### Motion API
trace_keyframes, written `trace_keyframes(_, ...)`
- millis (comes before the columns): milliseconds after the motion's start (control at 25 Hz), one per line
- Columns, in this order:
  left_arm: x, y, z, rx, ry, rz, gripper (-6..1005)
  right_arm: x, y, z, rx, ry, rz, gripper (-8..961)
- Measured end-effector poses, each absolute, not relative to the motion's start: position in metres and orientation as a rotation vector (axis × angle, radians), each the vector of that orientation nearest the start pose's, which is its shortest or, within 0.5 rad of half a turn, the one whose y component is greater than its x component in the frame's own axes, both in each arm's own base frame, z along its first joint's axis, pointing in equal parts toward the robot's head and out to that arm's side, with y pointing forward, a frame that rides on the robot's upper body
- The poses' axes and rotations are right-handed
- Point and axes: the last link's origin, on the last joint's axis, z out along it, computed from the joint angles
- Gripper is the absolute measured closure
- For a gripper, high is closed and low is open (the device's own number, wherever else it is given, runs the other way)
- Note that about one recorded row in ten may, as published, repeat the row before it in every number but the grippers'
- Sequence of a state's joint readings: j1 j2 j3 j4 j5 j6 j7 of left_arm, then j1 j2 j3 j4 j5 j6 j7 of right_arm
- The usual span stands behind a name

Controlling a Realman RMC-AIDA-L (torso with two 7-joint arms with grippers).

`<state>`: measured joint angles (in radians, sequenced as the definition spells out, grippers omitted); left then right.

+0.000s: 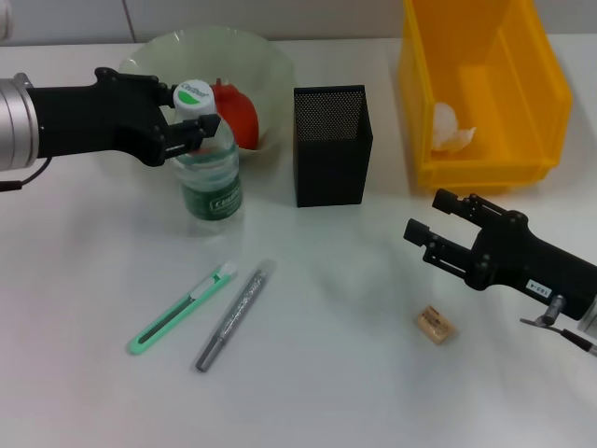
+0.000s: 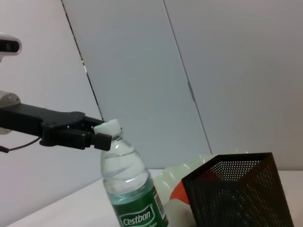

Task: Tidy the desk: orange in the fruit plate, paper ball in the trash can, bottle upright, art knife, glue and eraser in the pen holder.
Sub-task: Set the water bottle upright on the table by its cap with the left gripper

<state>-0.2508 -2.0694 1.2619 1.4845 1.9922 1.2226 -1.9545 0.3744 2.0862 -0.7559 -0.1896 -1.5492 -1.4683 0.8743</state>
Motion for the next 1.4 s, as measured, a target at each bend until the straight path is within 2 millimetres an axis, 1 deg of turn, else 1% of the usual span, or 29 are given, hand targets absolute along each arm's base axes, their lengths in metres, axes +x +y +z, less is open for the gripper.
trace_keyframes(560,-0.207,0.339,0.041,-2.54,-0.501,-0.341,559,0.305,0.266,-0.052,-2.352,0.713,0.992,252)
trace_keyframes(920,-0.209,0.34,0.039,-2.543,-0.479,-0.331,518,0.304,0.267,-0.052,-2.354,0.71,0.994,252)
trace_keyframes(1400,-0.212,0.342,0.043,-2.527,-0.496,-0.346,463,0.304,0.267,-0.052,-2.356,0.707,0.995,252)
